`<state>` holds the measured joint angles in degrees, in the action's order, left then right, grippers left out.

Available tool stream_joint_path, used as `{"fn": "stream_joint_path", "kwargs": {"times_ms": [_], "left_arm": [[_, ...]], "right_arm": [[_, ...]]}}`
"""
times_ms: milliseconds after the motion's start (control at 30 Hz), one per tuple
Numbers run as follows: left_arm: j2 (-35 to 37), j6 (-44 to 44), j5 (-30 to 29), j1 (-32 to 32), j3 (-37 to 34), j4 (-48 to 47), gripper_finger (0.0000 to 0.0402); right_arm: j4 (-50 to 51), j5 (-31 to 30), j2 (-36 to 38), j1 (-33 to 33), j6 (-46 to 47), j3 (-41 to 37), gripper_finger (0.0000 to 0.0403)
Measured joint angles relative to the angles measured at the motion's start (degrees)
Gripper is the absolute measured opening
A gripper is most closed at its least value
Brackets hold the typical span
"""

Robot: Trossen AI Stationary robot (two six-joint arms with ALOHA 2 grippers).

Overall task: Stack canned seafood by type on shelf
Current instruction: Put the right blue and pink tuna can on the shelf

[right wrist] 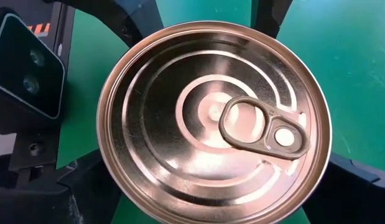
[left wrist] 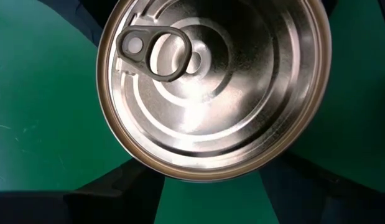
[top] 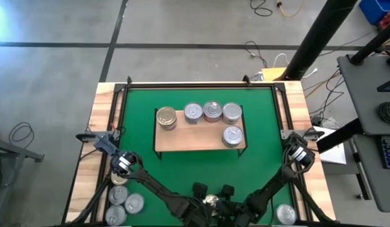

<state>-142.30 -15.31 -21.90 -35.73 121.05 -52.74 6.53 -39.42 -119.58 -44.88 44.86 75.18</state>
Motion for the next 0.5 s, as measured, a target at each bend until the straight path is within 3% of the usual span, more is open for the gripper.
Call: {"fn": "stream_joint_path", "kwargs": {"times_ms": [500], "left_arm": [[0.07,1.91,1.28,0.29,-0.42,0.90,0.0232]], "right_arm": [[-2.05,4.55,0.01,2.64,-1.48,-0.02,0.0400]]}}
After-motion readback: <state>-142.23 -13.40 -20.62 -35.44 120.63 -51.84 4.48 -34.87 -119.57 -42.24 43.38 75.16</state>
